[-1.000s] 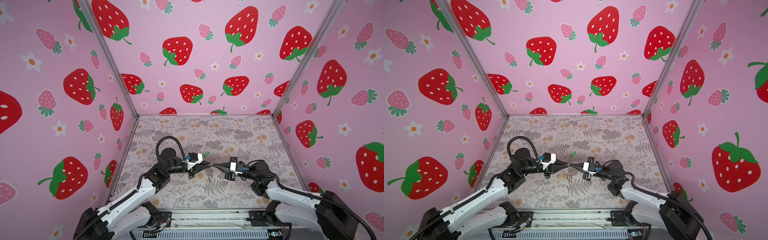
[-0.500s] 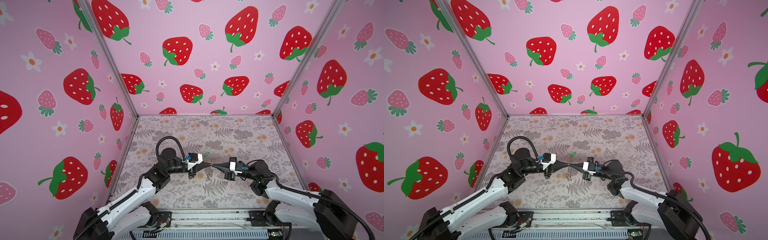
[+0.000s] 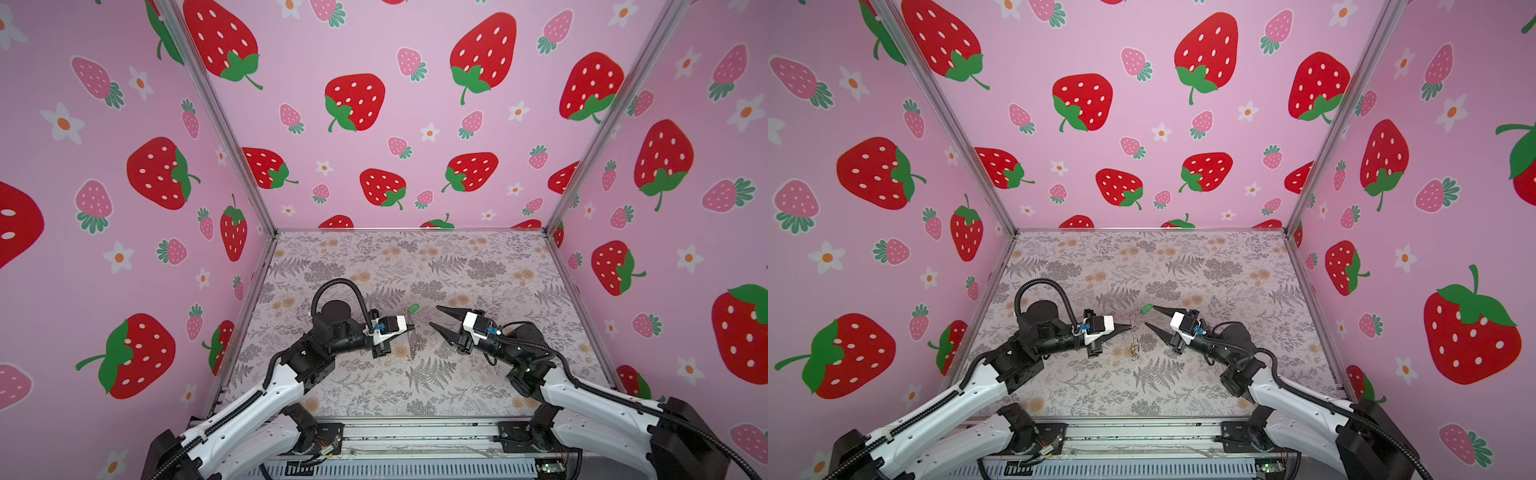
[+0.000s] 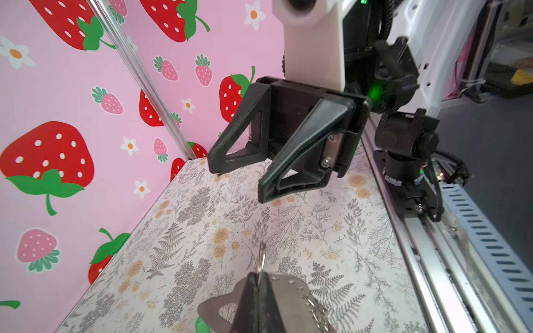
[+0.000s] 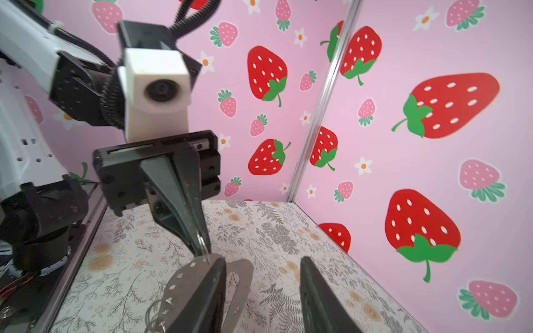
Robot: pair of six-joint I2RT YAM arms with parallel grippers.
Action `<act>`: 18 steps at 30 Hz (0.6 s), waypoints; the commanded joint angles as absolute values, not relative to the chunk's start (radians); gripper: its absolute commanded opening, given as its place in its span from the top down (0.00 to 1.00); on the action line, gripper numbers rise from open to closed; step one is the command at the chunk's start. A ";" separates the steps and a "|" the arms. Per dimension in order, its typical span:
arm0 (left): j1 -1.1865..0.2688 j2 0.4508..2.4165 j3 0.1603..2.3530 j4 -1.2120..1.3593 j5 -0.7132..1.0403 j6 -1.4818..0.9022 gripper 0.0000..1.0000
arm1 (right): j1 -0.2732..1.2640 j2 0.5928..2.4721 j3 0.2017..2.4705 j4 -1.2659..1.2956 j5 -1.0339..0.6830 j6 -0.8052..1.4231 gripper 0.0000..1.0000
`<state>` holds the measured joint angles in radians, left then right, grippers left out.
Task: Put the keys on the keyring
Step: 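Reach the right gripper down to the green-tagged key and grasp its ring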
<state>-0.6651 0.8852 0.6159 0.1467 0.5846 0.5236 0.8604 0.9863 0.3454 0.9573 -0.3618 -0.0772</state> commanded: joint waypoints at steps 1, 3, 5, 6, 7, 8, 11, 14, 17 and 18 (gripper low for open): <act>-0.670 0.861 0.648 0.087 0.507 0.628 1.00 | 0.862 0.996 0.398 0.799 -0.189 -0.019 0.56; -0.670 0.848 0.649 0.036 0.467 0.671 1.00 | 0.856 1.036 0.454 0.708 -0.135 0.009 0.56; -0.668 0.829 0.644 -0.010 0.423 0.704 1.00 | 0.847 1.095 0.521 0.610 -0.091 0.051 0.56; -0.666 0.816 0.639 -0.037 0.404 0.725 1.00 | 0.842 1.131 0.561 0.559 -0.075 0.068 0.56; -0.663 0.805 0.636 -0.065 0.384 0.741 1.00 | 0.833 1.169 0.597 0.517 -0.069 0.088 0.56; -0.657 0.796 0.635 -0.090 0.366 0.748 1.00 | 0.827 1.207 0.628 0.481 -0.061 0.105 0.56; -0.603 0.772 0.631 -0.144 0.360 0.716 1.00 | 0.808 1.328 0.717 0.411 -0.058 0.153 0.56; -0.500 0.752 0.618 -0.167 0.448 0.659 1.00 | 0.795 1.453 0.809 0.344 -0.066 0.188 0.56; -0.420 0.748 0.609 -0.177 0.496 0.616 1.00 | 0.783 1.572 0.892 0.281 -0.109 0.194 0.56; -0.397 0.753 0.615 -0.191 0.508 0.607 1.00 | 0.779 1.610 0.921 0.254 -0.116 0.193 0.57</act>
<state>-0.4397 0.7586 0.6121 -0.1501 0.4374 0.6392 0.7879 1.5490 0.8604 0.3698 -0.0959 0.1493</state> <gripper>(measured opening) 0.047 0.431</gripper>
